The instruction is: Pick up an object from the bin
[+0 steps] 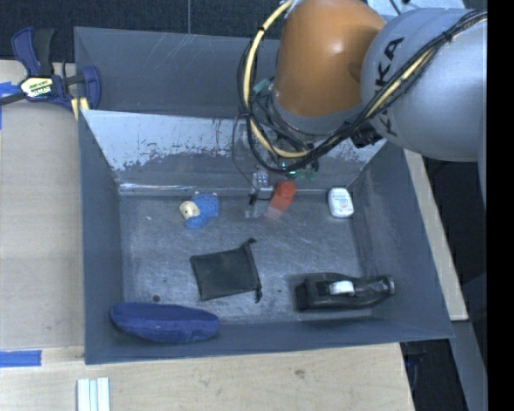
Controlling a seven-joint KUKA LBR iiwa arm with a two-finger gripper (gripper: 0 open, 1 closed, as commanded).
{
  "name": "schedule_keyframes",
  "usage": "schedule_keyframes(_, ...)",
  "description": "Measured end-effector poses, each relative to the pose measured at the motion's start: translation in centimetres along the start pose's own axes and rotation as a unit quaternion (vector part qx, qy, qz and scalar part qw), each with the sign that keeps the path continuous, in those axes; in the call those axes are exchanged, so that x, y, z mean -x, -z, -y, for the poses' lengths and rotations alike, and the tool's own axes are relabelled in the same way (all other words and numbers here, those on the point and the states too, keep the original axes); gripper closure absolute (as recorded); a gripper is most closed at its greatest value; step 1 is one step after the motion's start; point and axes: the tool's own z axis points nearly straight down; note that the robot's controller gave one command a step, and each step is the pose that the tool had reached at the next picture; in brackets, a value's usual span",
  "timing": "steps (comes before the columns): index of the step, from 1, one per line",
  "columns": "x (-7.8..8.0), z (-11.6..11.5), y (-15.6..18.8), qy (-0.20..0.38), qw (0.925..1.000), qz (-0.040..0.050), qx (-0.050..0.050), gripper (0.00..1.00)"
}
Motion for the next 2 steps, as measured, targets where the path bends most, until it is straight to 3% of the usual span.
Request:
schedule_keyframes(1,-4.0,-1.3,-9.5,0.200,0.9797,0.0004,0.000,0.00)
schedule_keyframes(2,-8.2,-1.3,-14.7,0.251,0.9680,0.0004,0.000,0.00)
